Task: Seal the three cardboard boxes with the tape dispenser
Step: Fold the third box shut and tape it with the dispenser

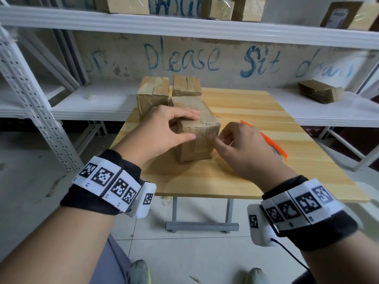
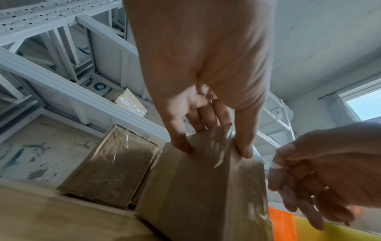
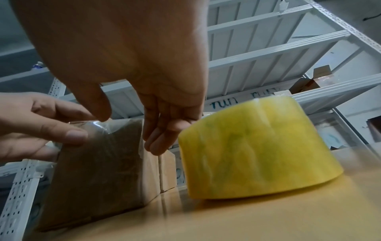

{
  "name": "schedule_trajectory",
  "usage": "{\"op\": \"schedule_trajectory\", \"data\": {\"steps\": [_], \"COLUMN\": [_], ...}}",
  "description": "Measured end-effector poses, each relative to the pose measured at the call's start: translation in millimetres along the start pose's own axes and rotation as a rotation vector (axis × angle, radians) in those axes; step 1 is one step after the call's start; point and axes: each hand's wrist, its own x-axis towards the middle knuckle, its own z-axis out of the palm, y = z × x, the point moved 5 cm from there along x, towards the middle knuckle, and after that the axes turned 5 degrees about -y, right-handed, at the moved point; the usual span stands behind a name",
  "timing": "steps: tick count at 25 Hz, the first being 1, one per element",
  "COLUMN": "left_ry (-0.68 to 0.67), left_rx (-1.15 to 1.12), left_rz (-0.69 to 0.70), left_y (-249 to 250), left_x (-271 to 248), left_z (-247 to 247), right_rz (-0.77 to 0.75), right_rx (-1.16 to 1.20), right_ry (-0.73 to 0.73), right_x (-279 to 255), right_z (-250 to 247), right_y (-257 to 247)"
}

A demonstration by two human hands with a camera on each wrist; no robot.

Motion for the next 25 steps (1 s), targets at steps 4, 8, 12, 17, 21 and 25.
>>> {"op": "schedule_trajectory", "data": {"steps": [4, 8, 12, 17, 21, 25], "left_ry": [-0.008, -0.047, -0.083, -0.114, -0.126, -0.074], "left_rx": [-0.013, -0.038, -0.071, -0.098, -0.098, -0.012], "left_rz": [-0.026, -0.030, -0.022, 0.014, 0.022, -0.011], "left_y": [-3.6, -7.9, -9.3, -8.5, -5.8, -4.3], "left_x": [-1.4, -1.4, -1.0, -0.9, -2.7, -4.8], "left_z": [-2.4, -2.9, -3.6, -3.8, -3.0, -0.9], "right_rz": [-0.027, -0.041, -0.009, 0.029, 0.031, -0.078], "right_rx": [-0.016, 0.077, 0.156, 0.233, 0.262, 0.176], "right_ry": [-0.018, -0.050, -0.030, -0.076, -0.107, -0.020], "right_x": [6.0, 6.8, 7.5, 7.8, 7.6, 8.4], "right_z": [7.8, 8.5, 5.1, 3.9, 3.7, 4.4], "right_y": [-5.0, -11.3, -9.6, -2.7, 1.3, -3.7]}}
